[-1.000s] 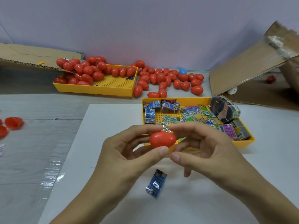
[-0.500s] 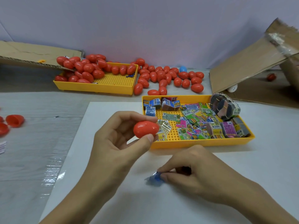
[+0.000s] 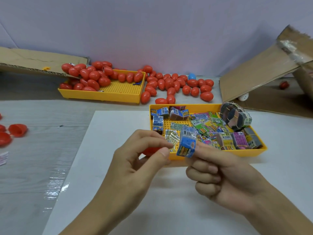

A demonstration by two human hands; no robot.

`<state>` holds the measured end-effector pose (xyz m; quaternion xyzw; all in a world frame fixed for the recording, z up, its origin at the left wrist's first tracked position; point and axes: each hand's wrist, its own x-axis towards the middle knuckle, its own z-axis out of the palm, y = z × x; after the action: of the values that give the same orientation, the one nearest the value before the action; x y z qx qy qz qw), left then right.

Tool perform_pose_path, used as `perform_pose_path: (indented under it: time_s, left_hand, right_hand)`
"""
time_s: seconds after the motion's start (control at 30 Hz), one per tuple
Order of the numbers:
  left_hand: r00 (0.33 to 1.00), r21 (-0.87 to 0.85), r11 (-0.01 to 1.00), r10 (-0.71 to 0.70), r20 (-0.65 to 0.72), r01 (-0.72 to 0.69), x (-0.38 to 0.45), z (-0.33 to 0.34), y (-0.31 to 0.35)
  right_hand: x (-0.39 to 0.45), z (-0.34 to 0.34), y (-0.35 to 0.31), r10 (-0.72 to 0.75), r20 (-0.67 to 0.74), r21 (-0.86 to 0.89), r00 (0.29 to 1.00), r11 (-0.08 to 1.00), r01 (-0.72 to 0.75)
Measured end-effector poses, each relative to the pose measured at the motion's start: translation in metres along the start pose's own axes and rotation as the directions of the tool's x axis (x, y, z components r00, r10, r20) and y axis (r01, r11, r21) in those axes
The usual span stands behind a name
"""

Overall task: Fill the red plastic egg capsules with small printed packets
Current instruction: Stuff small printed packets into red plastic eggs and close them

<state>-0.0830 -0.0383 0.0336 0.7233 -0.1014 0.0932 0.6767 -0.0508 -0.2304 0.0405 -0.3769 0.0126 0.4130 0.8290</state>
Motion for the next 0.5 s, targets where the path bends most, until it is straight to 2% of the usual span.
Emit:
perform_pose_path:
  time_s: [0.1, 0.2, 0.4, 0.47, 0.5]
  left_hand:
    - [1.000, -0.011, 1.000, 0.014, 0.023, -0.014, -0.002, 0.004, 0.002]
    - [0.999, -0.006, 0.999, 0.044, -0.011, -0.044, -0.002, 0.007, -0.003]
    - [0.992, 0.071, 0.996, 0.055, -0.111, -0.047, -0.001, 0.005, -0.006]
    - [0.993, 0.059, 0.998, 0.034, -0.117, -0.027, -0.001, 0.005, -0.004]
    - [0.993, 0.020, 1.000, 0.004, -0.117, -0.002, 0.000, 0.004, -0.003]
  right_hand:
    - [0.002, 0.001, 0.005, 0.055, -0.001, 0.057, 0.998, 0.997, -0.055]
    - [0.003, 0.005, 0.007, 0.008, -0.063, -0.014, 0.998, 1.000, -0.009]
    - [0.002, 0.019, 0.011, -0.249, -0.254, -0.283, 0.935, 0.943, 0.174]
    - [0.003, 0.018, 0.013, -0.405, -0.289, -0.435, 0.868, 0.863, 0.258]
    - [0.003, 0.017, 0.014, -0.512, -0.282, -0.543, 0.811, 0.783, 0.305]
